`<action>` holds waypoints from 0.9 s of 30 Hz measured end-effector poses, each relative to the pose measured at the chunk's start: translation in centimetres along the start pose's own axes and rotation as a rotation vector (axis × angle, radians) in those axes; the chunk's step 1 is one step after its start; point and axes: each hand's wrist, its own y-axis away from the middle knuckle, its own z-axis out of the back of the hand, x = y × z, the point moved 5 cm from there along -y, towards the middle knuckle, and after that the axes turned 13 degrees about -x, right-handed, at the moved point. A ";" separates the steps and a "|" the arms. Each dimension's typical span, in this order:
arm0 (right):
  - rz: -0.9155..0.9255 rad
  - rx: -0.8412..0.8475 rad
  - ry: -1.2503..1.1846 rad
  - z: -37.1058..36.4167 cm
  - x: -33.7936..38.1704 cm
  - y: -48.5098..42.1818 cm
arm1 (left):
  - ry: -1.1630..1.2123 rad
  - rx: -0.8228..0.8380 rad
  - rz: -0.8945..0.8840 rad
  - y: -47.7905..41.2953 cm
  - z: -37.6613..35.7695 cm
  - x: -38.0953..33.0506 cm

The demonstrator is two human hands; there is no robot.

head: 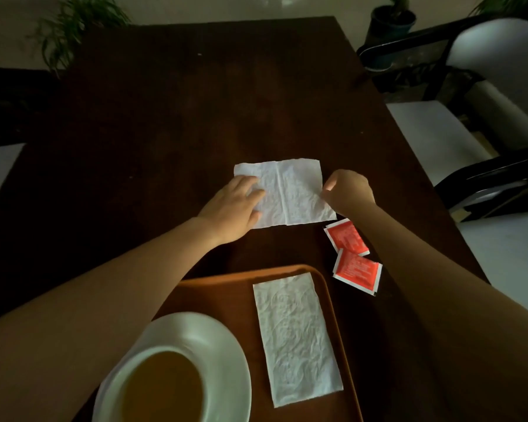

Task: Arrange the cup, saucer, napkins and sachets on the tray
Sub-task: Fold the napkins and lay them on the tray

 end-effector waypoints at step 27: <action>0.251 0.049 -0.534 -4.1 9.1 5.8 | 0.439 -0.358 0.322 0.8 1.3 6.5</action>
